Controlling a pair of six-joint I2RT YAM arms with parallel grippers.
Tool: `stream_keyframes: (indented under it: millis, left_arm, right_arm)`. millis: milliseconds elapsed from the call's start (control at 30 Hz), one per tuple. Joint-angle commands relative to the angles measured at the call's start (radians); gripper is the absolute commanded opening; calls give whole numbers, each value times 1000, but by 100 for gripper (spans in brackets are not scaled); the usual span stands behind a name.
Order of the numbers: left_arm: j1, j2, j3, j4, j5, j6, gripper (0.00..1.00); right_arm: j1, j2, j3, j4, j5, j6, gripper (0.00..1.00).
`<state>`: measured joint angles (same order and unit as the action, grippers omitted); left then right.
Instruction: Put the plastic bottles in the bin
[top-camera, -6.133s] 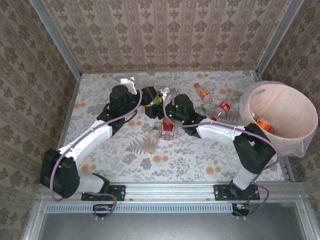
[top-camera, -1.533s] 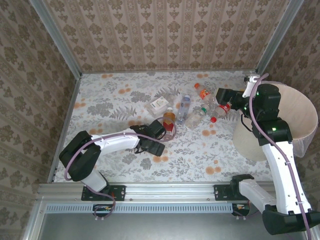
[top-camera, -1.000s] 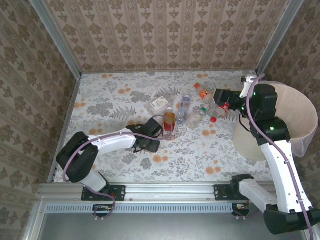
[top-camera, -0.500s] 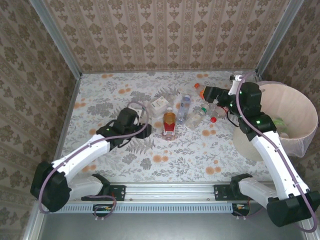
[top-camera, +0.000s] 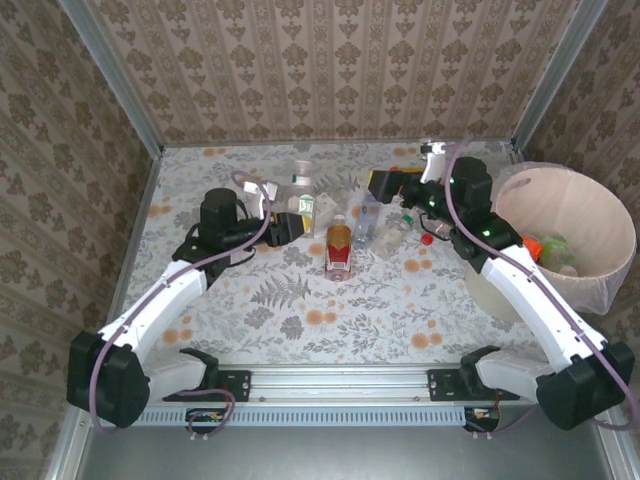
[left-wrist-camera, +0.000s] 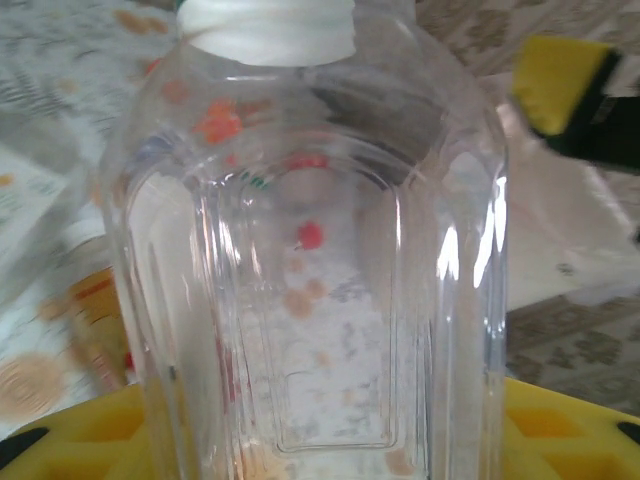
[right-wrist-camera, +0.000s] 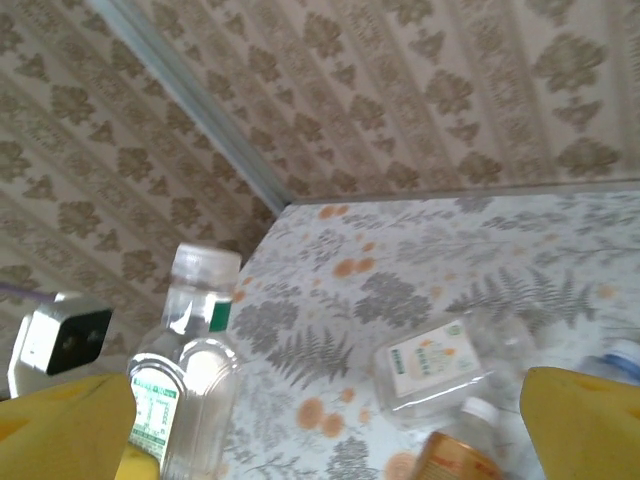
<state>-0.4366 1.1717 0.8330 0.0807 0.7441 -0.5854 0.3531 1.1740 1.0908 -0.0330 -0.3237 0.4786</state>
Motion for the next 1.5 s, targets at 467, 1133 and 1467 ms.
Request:
stream_keyframes:
  millis: [467, 1133, 1467]
  left_arm:
    - [-91, 92, 129, 158, 194, -19, 46]
    - [-113, 100, 109, 181, 158, -22, 45]
    - [-113, 107, 111, 182, 151, -24, 46]
  right_arm:
    - [139, 307, 207, 323, -202, 227, 100]
    - [149, 276, 181, 191, -202, 136, 46]
    - [149, 255, 193, 148, -168, 102, 34]
